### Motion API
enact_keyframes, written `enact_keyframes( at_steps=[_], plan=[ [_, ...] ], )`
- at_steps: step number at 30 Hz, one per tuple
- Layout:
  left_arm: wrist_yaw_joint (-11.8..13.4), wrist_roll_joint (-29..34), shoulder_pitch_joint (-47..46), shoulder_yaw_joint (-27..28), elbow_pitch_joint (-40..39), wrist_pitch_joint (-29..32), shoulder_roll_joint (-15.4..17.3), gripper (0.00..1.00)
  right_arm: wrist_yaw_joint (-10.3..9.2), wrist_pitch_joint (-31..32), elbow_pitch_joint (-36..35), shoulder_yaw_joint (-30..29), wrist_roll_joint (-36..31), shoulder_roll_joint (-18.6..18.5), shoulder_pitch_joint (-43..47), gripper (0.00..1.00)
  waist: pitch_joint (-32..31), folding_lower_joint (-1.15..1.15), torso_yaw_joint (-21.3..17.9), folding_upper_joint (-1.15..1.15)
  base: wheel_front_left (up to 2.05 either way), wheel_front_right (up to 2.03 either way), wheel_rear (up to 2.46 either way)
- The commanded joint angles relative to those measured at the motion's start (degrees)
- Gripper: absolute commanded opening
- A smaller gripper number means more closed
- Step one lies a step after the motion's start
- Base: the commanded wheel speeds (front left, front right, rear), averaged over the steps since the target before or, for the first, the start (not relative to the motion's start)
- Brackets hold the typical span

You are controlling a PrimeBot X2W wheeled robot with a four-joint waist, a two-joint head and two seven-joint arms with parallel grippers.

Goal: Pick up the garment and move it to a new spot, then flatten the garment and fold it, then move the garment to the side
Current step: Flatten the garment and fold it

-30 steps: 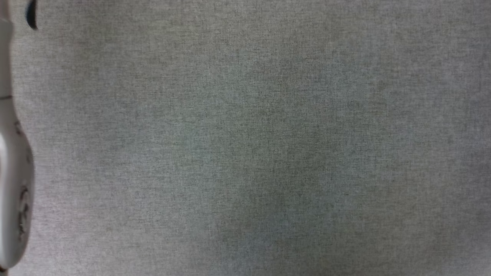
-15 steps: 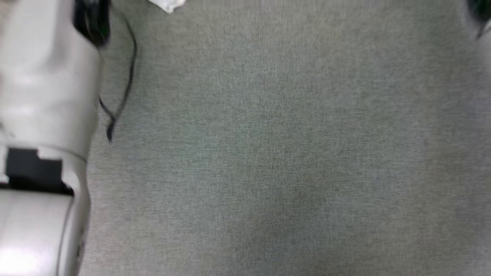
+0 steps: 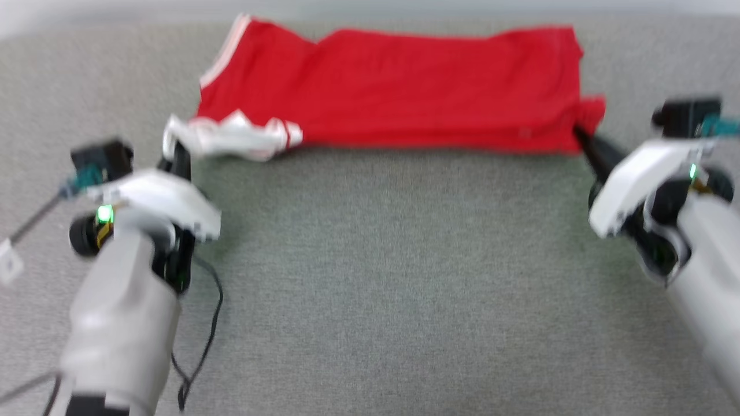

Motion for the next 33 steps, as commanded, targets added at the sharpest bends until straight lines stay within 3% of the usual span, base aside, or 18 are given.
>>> enact_keyframes(
  at_steps=[1, 5, 10, 17, 20, 24, 28, 33],
  plan=[
    [0.05, -0.10, 2.48, 0.38, -0.95, -0.39, 0.74, 0.00, -0.06, -0.16, -0.50, 0.28, 0.40, -0.73, 2.34, 0.00, -4.23, 0.01, 0.20, 0.00, 0.00, 0.00, 0.00],
    [0.63, -0.65, 12.39, 1.59, -6.52, -0.41, 1.35, 0.00, -0.08, -1.28, -4.10, 0.50, 1.88, -2.34, 9.56, 0.00, -7.90, 0.01, 0.06, 0.00, 0.00, 0.00, 0.00],
    [3.50, -1.63, 24.22, 2.75, -16.29, 0.43, 2.24, 0.00, -0.09, -3.87, -8.85, -1.58, 2.38, -4.44, 18.54, 0.00, -10.77, 0.01, 0.03, 0.00, 0.00, 0.00, 0.00],
    [12.17, -2.66, 42.01, 4.47, -40.88, 7.15, 3.72, 0.00, -0.10, -5.61, -16.32, -9.16, 0.64, -5.40, 31.30, 0.00, -13.80, 0.01, -0.01, 0.00, 0.00, 0.00, 0.00],
    [16.54, -2.19, 48.48, 4.86, -53.01, 11.40, 4.63, 0.00, -0.10, -4.05, -20.26, -13.70, -1.19, -5.24, 36.13, 0.00, -14.36, 0.01, 0.00, 0.00, 0.00, 0.00, 0.00],
    [20.46, -1.90, 53.64, 4.72, -64.49, 16.64, 5.75, 0.00, -0.10, 0.53, -25.97, -19.38, -5.22, -3.82, 41.13, 0.00, -14.56, 0.01, -0.19, 0.00, 0.00, 0.00, 0.00],
    [21.66, -2.00, 53.92, 3.71, -68.77, 19.68, 5.87, 0.00, -0.09, 6.86, -30.55, -23.73, -10.04, -0.99, 43.37, 0.00, -13.92, 0.01, -0.66, 0.00, 0.00, 0.00, 0.00],
    [20.17, -2.55, 48.62, 2.72, -65.41, 20.66, 5.61, 0.00, -0.08, 14.16, -33.01, -27.42, -16.05, 2.79, 41.37, 0.00, -11.60, 0.01, -1.08, 0.00, 0.00, 0.00, 0.00]
  ],
)
